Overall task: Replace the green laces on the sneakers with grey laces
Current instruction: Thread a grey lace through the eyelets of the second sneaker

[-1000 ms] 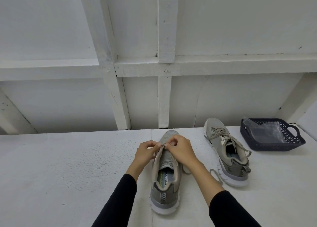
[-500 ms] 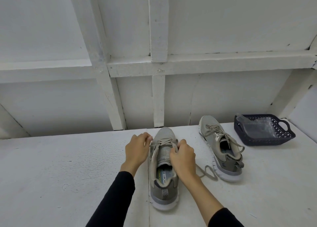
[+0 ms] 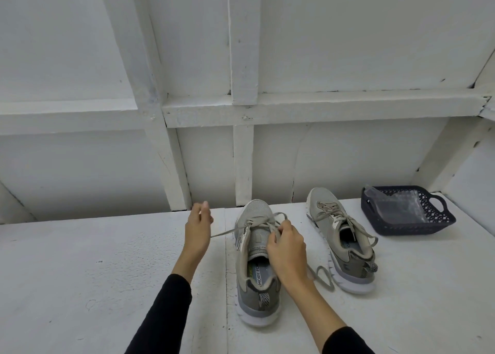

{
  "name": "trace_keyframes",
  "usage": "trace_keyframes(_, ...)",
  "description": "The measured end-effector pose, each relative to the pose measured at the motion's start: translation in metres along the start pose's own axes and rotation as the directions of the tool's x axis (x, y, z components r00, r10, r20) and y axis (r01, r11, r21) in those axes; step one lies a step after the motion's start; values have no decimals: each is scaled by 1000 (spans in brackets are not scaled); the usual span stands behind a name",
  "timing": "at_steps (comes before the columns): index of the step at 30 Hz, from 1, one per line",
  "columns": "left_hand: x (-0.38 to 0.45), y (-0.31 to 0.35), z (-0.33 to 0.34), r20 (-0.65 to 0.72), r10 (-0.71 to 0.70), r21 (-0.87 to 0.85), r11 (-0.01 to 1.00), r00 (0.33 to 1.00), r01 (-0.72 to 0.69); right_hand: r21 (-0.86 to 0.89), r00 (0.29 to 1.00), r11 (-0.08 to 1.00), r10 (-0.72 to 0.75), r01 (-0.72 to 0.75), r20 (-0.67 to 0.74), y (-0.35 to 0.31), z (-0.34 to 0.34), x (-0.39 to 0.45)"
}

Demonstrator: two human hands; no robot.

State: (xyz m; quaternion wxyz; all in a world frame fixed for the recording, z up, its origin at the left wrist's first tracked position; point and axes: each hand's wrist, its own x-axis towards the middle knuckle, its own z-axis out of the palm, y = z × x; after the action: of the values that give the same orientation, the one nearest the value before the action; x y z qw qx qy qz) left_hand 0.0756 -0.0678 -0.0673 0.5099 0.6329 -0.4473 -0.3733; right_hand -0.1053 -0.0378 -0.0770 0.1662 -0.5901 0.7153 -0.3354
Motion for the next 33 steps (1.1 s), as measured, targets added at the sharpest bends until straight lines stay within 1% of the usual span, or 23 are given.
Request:
trace_keyframes(1, 1, -6, 0, 44, 107, 295, 949, 993, -115, 14, 1000, 1000, 2, -2, -8, 0, 1, -1)
trace_keyframes(2, 2, -9, 0, 111, 169, 507, 838, 979, -202, 25, 1000, 1000, 5, -5, -12, 0, 2, -1)
trace_keyframes(3, 2, -11, 0, 182, 191, 628, 732, 965, -264, 33, 1000, 999, 6, -6, -13, 0, 2, -2)
trace_keyframes(4, 2, -13, 3, 248, 187, 686, 659, 950, -309, 40, 1000, 999, 7, -7, -12, 0, 2, -2)
trace_keyframes(5, 3, -16, 7, 305, 168, 702, 625, 938, -340, 47, 1000, 999, 6, -5, -12, 0, 2, -1)
trace_keyframes(6, 4, -18, 11, 329, 153, 699, 624, 932, -349, 54, 1000, 999, 7, -6, -12, 1, 2, -1)
trace_keyframes(8, 4, -24, 19, 289, 133, 678, 671, 948, -301, 63, 1000, 998, 12, -11, -13, 2, 2, -1)
trace_keyframes(9, 4, -25, 22, 253, 118, 638, 726, 960, -257, 66, 1000, 998, 11, -10, -13, 3, 2, -1)
trace_keyframes(10, 3, -26, 24, 238, 99, 535, 817, 966, -215, 68, 1000, 998, 10, -9, -12, 4, 2, -1)
trace_keyframes(11, 1, -25, 26, 236, 69, 356, 922, 969, -152, 68, 1000, 998, 9, -8, -10, 5, 2, -1)
trace_keyframes(12, -1, -22, 28, 229, 13, 130, 991, 973, -44, 65, 1000, 998, 8, -8, -6, 5, 2, -1)
trace_keyframes(13, -3, -19, 30, 211, -58, -90, 993, 976, 78, 64, 1000, 998, 8, -7, -5, 5, 2, 0)
trace_keyframes(15, -4, -13, 31, 181, -185, -443, 862, 966, 248, 64, 1000, 998, 3, -3, -4, 5, 2, 0)
trace_keyframes(17, -2, -11, 30, 156, -238, -633, 720, 959, 282, 57, 1000, 998, -5, 5, -3, 4, 2, 0)
trace_keyframes(18, 0, -10, 30, 133, -245, -654, 706, 960, 271, 52, 1000, 999, -7, 7, -3, 3, 2, 0)
trace_keyframes(20, 3, -9, 28, 71, -236, -568, 789, 969, 234, 46, 1000, 999, -6, 6, -1, 3, 3, 0)
trace_keyframes(22, 3, -9, 25, 16, -184, -397, 901, 983, 175, 45, 1000, 999, -4, 4, 1, 2, 4, -1)
trace_keyframes(24, 3, -9, 19, -24, -95, -190, 978, 995, 89, 45, 1000, 999, -2, 2, -2, 3, 3, 0)
trace_keyframes(26, 3, -12, 11, -32, 51, 79, 996, 998, -48, 42, 1000, 999, -1, 1, -4, 4, 3, 0)
trace_keyframes(28, 3, -13, 6, -10, 175, 433, 888, 984, -154, 40, 1000, 999, -4, 5, -8, 3, 4, 0)
trace_keyframes(30, 3, -14, 4, 29, 208, 665, 726, 978, -174, 30, 1000, 999, -11, 11, -2, 2, 4, 0)
trace_keyframes(32, 4, -17, 8, 117, 199, 742, 634, 973, -219, 17, 1000, 1000, -9, 9, 9, 2, 5, 0)
trace_keyframes(33, 6, -21, 11, 164, 187, 733, 634, 968, -247, 11, 1000, 1000, -8, 8, 12, 3, 5, 0)
